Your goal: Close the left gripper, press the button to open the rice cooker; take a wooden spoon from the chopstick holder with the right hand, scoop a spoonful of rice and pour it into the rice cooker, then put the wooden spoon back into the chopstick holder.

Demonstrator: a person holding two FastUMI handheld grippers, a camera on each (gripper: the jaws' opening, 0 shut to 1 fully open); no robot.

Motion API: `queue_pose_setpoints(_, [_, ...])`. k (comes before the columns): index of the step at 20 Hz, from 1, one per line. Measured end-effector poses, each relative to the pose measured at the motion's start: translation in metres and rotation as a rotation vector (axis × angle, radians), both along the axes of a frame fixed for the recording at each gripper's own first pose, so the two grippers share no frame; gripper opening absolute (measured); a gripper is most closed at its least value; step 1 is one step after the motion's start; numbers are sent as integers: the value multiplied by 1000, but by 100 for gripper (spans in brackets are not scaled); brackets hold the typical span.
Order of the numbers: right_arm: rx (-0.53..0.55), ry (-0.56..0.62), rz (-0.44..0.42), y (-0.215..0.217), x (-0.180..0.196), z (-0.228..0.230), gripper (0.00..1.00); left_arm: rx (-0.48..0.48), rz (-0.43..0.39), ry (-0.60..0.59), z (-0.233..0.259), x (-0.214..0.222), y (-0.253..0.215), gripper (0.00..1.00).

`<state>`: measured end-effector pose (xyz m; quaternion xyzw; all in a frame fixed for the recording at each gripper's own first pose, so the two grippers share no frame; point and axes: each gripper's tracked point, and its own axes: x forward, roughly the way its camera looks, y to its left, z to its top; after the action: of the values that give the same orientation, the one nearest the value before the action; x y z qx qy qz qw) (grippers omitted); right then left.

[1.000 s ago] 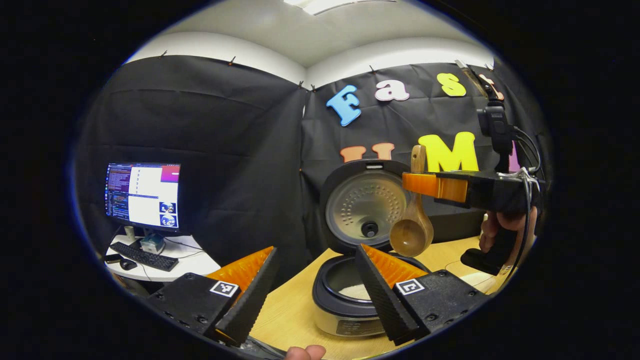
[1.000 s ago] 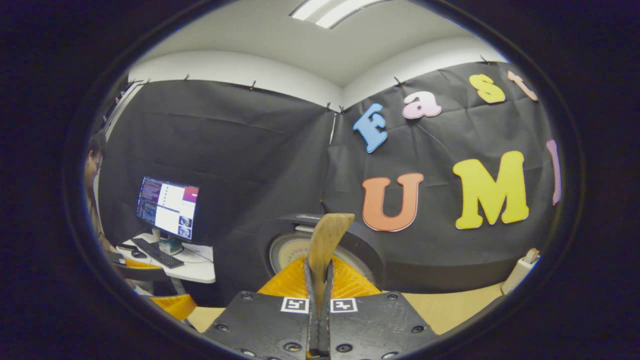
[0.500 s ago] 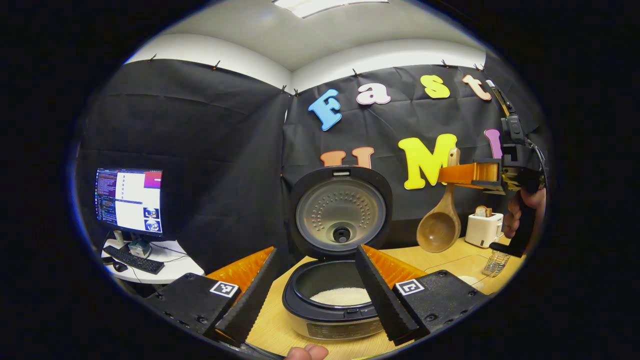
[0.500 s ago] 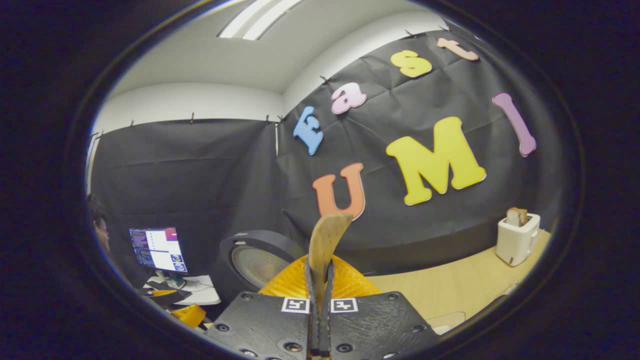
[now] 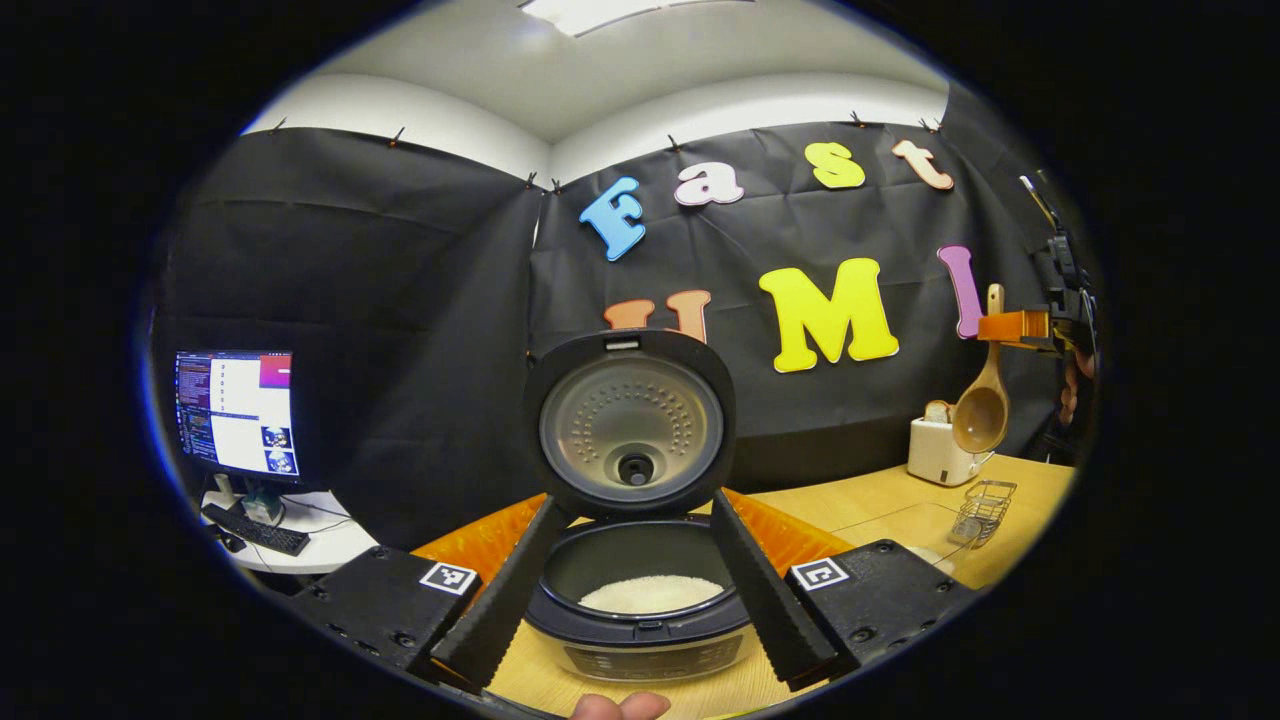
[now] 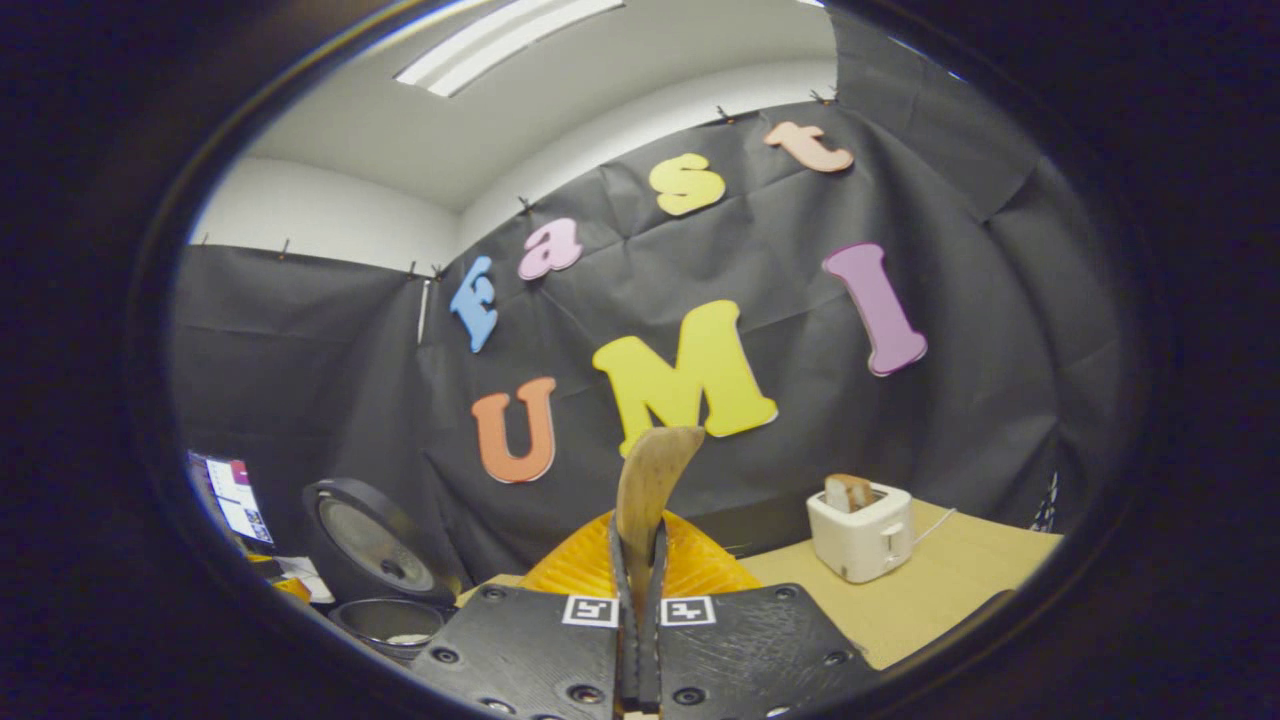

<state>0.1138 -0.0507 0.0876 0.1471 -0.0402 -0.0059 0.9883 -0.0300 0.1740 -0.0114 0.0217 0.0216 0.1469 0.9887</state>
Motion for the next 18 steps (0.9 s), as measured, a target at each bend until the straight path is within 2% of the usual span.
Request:
queue_pose_setpoints(7, [73, 79, -143, -88, 11, -63, 1, -21, 12, 6, -4, -1, 7, 98])
queue_pose_setpoints(11, [53, 122, -168, -101, 26, -97, 1, -37, 7, -11, 1, -2, 6, 98])
queue_pose_setpoints(15, [-17, 123, -198, -106, 31, -118, 1, -42, -4, -13, 1, -2, 4, 98])
queue_pose_setpoints(18, [-17, 133, -177, -100, 31, -136, 0, -43, -9, -13, 1, -1, 3, 98])
